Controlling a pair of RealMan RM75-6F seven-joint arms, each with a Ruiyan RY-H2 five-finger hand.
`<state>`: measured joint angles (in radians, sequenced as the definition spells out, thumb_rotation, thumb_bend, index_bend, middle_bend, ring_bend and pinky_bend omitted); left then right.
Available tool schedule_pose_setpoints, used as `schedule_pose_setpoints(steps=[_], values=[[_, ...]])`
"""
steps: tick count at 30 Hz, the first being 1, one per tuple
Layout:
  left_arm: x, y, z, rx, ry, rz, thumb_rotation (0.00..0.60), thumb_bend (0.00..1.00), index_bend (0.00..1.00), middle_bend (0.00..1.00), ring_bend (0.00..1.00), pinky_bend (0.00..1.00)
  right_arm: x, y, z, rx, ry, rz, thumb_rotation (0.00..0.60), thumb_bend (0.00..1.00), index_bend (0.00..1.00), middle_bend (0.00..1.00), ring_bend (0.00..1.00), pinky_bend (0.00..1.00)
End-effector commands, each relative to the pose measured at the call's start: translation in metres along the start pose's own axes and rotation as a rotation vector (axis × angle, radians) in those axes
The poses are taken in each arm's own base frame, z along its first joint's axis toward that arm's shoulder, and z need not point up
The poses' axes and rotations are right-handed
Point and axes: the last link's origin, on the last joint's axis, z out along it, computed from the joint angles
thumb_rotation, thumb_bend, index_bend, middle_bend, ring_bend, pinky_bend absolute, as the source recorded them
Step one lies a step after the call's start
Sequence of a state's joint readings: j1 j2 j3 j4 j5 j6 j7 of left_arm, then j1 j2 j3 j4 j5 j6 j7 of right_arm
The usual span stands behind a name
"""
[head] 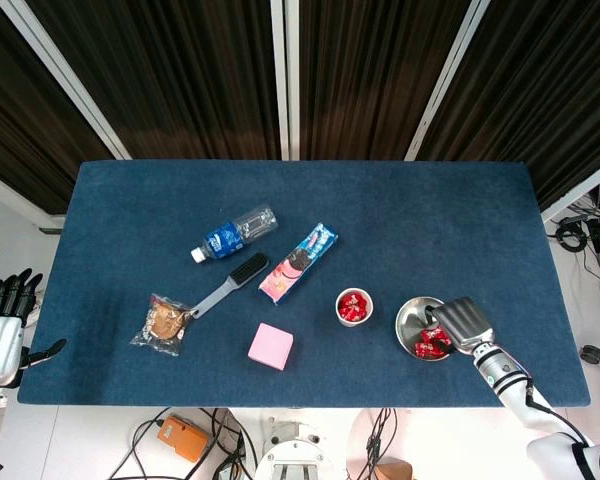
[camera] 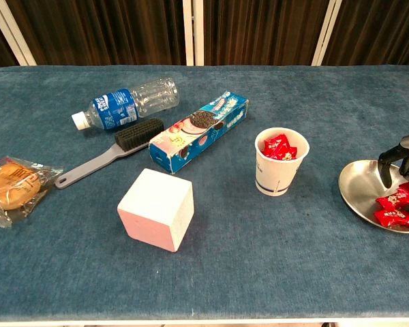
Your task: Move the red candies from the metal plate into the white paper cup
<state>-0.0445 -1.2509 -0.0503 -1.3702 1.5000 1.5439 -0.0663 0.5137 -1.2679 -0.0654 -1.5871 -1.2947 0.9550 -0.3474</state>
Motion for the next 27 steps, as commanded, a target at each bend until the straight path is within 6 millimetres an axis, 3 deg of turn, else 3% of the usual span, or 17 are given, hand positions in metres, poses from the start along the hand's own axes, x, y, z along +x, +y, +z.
schedule_pose_setpoints(steps=[1,8,12,17,21,27], values=[[0.0,0.0,0.0,0.001,0.0,0.001,0.6,0.0,0.05,0.0,0.0,0.0,-0.001,-0.001,0.004,0.003,-0.007,-0.006,0.6,0.38,0.53,0.84,0.99,1.0],[-0.001,-0.002,-0.001,0.007,-0.004,-0.001,0.6,0.0,0.05,0.0,0.0,0.0,-0.003,-0.002,0.009,0.002,-0.024,-0.01,0.6,0.39,0.56,0.84,0.99,1.0],[-0.001,-0.003,-0.001,0.008,-0.004,-0.001,0.6,0.0,0.05,0.0,0.0,0.0,-0.003,-0.001,0.01,-0.003,-0.025,-0.006,0.6,0.45,0.62,0.84,0.99,1.0],[-0.002,-0.002,-0.001,0.004,-0.003,-0.003,0.6,0.0,0.04,0.0,0.0,0.0,0.005,-0.001,0.008,-0.006,0.014,0.012,0.6,0.47,0.65,0.84,0.99,1.0],[-0.001,-0.002,-0.001,0.005,-0.002,-0.003,0.6,0.0,0.04,0.0,0.0,0.0,0.027,-0.007,0.008,0.017,0.092,0.05,0.6,0.47,0.65,0.84,0.99,1.0],[0.0,0.0,0.0,0.0,0.003,-0.002,0.6,0.0,0.04,0.0,0.0,0.0,0.075,-0.035,0.016,0.126,0.241,0.14,0.6,0.47,0.65,0.84,0.99,1.0]])
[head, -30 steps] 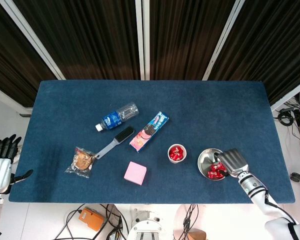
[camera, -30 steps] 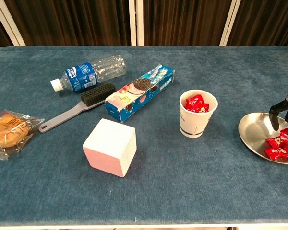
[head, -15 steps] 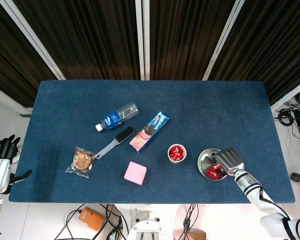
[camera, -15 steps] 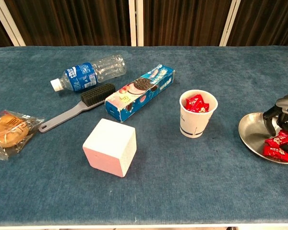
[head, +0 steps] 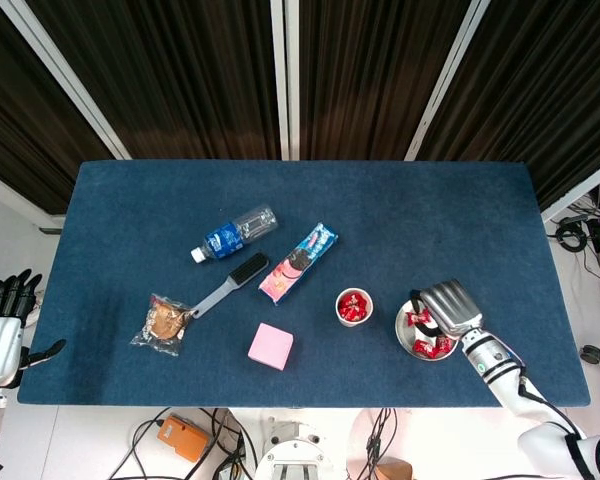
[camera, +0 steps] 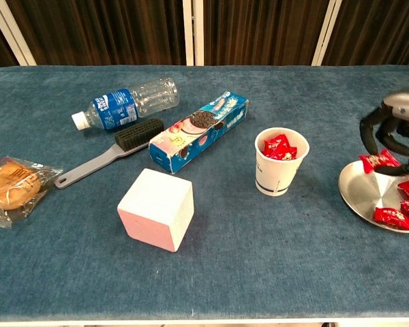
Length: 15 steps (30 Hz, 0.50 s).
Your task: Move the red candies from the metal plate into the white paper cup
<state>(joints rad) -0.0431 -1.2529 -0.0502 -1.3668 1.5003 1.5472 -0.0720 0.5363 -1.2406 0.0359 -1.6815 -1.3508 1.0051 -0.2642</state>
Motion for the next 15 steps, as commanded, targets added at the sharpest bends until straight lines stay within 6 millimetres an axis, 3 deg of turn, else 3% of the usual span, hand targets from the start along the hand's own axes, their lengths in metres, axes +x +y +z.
schedule_pose_setpoints(steps=[1,9,15], values=[[0.001,0.0,0.0,-0.002,0.0,0.003,0.6,0.0,0.04,0.0,0.0,0.0,0.026,-0.02,0.014,0.07,0.086,0.04,0.6,0.47,0.65,0.84,0.99,1.0],[0.006,0.001,0.002,-0.002,0.011,0.008,0.6,0.0,0.04,0.0,0.0,0.0,0.031,-0.062,0.054,0.162,0.075,0.046,0.6,0.47,0.64,0.84,0.99,1.0],[0.006,0.0,0.001,0.004,0.006,0.008,0.6,0.0,0.04,0.0,0.0,0.0,0.023,-0.077,0.065,0.177,0.055,0.051,0.6,0.47,0.59,0.84,0.99,1.0]])
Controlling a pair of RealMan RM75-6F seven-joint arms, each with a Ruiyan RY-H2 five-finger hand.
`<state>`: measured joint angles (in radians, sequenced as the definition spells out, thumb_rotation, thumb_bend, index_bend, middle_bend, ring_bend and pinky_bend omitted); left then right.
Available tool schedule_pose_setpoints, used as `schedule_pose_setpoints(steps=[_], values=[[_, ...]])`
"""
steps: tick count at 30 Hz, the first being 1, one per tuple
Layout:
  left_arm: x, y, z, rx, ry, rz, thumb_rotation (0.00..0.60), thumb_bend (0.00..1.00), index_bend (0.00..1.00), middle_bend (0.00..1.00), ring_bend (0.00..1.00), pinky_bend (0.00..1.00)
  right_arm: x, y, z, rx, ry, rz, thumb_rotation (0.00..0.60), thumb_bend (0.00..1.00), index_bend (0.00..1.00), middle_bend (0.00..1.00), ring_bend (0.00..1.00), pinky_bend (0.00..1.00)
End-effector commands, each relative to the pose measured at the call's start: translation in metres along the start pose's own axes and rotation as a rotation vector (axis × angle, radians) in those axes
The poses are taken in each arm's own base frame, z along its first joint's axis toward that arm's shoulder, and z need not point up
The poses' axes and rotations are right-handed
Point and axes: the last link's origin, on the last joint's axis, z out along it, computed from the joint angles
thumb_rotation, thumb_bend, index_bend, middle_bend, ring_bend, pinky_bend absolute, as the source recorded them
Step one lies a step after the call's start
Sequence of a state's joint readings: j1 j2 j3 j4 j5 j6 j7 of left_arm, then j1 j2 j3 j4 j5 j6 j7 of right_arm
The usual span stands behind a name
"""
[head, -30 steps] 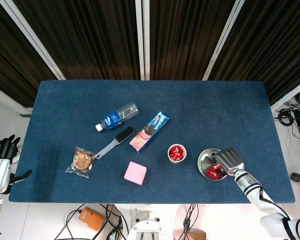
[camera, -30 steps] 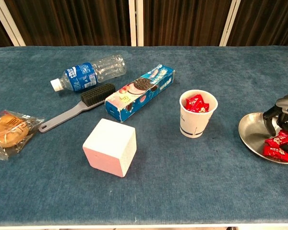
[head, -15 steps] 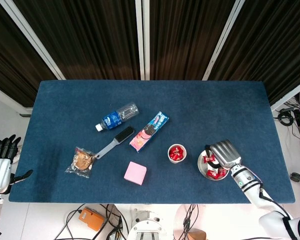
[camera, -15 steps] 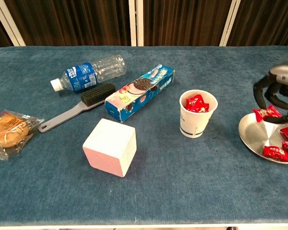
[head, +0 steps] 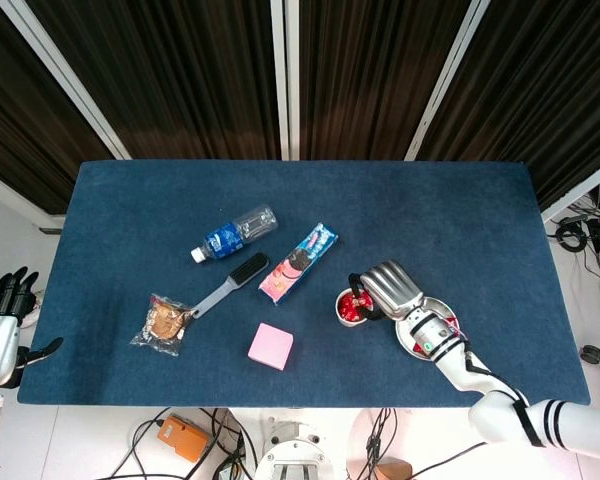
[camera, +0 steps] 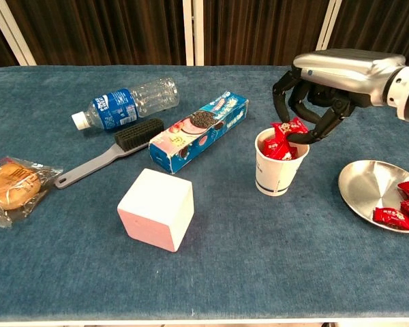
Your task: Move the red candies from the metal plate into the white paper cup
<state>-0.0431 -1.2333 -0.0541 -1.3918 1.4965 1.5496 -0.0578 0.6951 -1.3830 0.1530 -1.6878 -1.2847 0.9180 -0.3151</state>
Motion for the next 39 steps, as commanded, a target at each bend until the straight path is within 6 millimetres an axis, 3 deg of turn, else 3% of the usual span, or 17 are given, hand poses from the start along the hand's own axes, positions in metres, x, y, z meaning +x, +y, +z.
schedule_pose_setpoints(steps=[1,12,15,19,23,26,27,30,33,35,39], values=[[0.0,0.0,0.0,0.002,0.001,0.0,0.6,0.0,0.04,0.0,0.0,0.0,-0.003,-0.004,0.005,0.004,-0.007,-0.001,0.6,0.47,0.59,0.84,0.99,1.0],[-0.001,-0.001,0.001,0.0,0.006,-0.006,0.6,0.0,0.04,0.0,0.0,0.0,-0.007,-0.006,-0.003,0.01,-0.021,-0.012,0.6,0.47,0.52,0.84,0.99,1.0],[-0.001,-0.001,0.001,-0.001,0.006,-0.006,0.6,0.0,0.04,0.0,0.0,0.0,0.001,-0.001,-0.01,-0.004,0.018,0.001,0.6,0.47,0.51,0.84,0.99,1.0],[0.0,-0.001,0.001,-0.003,0.007,-0.006,0.6,0.0,0.04,0.0,0.0,0.0,0.018,0.019,-0.031,-0.062,0.098,-0.024,0.6,0.47,0.49,0.84,0.97,1.0],[0.0,0.001,0.002,-0.009,0.004,-0.008,0.6,0.0,0.04,0.0,0.0,0.0,0.035,0.048,-0.064,-0.158,0.195,-0.079,0.6,0.47,0.41,0.77,0.79,0.98],[-0.001,0.003,0.002,-0.015,0.003,-0.01,0.6,0.0,0.04,0.0,0.0,0.0,0.043,0.069,-0.097,-0.237,0.239,-0.088,0.6,0.47,0.3,0.53,0.47,0.71],[-0.001,0.003,0.002,-0.018,0.003,-0.012,0.6,0.0,0.04,0.0,0.0,0.0,0.044,0.077,-0.112,-0.271,0.248,-0.086,0.6,0.47,0.25,0.44,0.35,0.57],[-0.002,0.005,0.002,-0.023,0.002,-0.014,0.6,0.0,0.04,0.0,0.0,0.0,0.046,0.094,-0.151,-0.352,0.28,-0.089,0.6,0.47,0.13,0.25,0.12,0.28],[-0.002,0.007,0.002,-0.025,0.001,-0.016,0.6,0.0,0.04,0.0,0.0,0.0,0.042,0.104,-0.189,-0.422,0.303,-0.077,0.6,0.46,0.06,0.16,0.01,0.16],[-0.003,0.007,0.001,-0.025,0.0,-0.017,0.6,0.0,0.04,0.0,0.0,0.0,0.036,0.106,-0.211,-0.458,0.313,-0.052,0.6,0.45,0.05,0.13,0.0,0.14],[-0.005,0.007,-0.001,-0.022,-0.008,-0.021,0.6,0.0,0.04,0.0,0.0,0.0,0.024,0.106,-0.237,-0.507,0.322,-0.024,0.6,0.44,0.01,0.07,0.0,0.07]])
